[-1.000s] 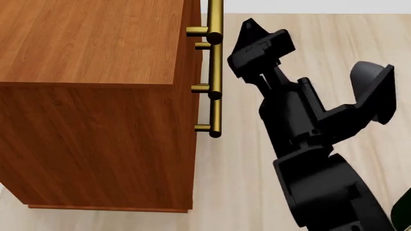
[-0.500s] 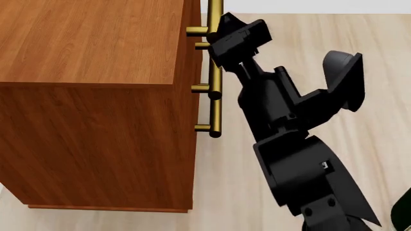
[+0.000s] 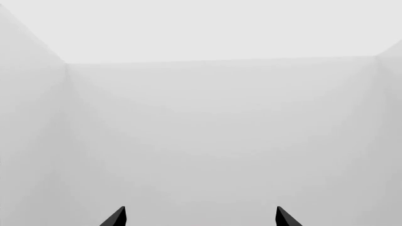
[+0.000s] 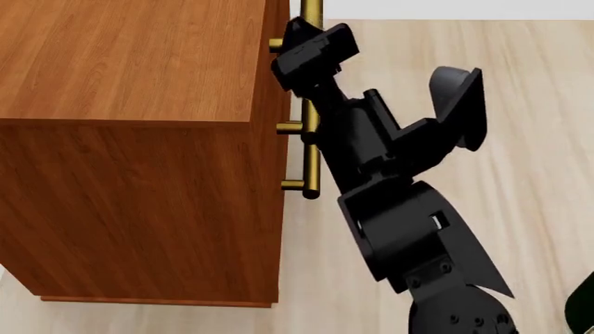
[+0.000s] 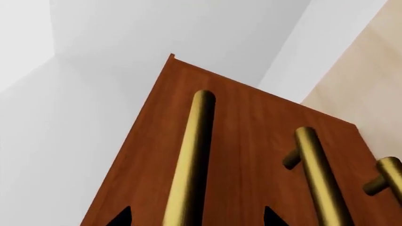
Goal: Close the bottom drawer of the cabinet and open the top drawer.
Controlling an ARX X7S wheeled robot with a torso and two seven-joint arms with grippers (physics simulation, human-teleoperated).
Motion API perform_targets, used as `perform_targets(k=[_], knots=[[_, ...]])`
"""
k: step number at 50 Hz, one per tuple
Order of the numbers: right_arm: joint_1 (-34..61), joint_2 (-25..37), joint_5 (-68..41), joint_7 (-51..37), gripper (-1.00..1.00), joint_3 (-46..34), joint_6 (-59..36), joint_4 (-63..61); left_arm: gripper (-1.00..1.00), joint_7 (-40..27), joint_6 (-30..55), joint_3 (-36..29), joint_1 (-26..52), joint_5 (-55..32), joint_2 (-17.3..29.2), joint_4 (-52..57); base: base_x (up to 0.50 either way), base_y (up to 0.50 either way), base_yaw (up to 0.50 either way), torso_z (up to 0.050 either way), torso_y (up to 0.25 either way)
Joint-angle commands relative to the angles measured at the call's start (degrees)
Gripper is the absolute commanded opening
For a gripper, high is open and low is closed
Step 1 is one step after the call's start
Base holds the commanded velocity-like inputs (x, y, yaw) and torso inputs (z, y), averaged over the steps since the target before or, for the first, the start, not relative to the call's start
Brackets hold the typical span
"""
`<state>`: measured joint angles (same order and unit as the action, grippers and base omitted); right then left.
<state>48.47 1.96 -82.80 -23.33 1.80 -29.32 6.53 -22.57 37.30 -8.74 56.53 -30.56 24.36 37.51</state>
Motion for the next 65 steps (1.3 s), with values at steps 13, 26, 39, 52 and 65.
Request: perform_targets(k=[13, 26, 39, 52, 65], knots=[[1.7, -0.3, -1.7, 1.9, 1.0, -6.3, 2.9, 4.3, 1.0, -0.4, 0.1, 0.5, -0.2, -0.7, 0.7, 0.5, 0.0, 0.0, 0.0, 0.0, 0.0], [2.6, -0.1, -3.3, 2.3, 1.0, -9.3, 4.4, 5.2, 1.0, -0.5, -0.2, 0.7, -0.3, -0.9, 0.9, 0.4, 0.0, 0.0, 0.01, 0.0, -0.001], [2.0, 0.4, -5.4, 1.5, -1.0, -10.6, 6.2, 3.9, 1.0, -0.8, -0.1, 0.7, -0.3, -1.2, 1.0, 0.6, 0.0, 0.0, 0.0, 0.0, -0.001], [1.5, 0.8, -8.2, 0.7, -1.0, -10.0, 8.3, 3.4, 1.0, -1.1, 0.0, 0.2, 0.1, -1.2, 0.8, 0.5, 0.0, 0.0, 0.0, 0.0, -0.001], [1.8, 1.2, -12.0, -0.5, -1.0, -7.5, 11.6, 1.2, 1.0, -1.4, 0.6, 0.3, 0.6, -1.8, 1.1, 1.0, 0.0, 0.0, 0.0, 0.0, 0.0]])
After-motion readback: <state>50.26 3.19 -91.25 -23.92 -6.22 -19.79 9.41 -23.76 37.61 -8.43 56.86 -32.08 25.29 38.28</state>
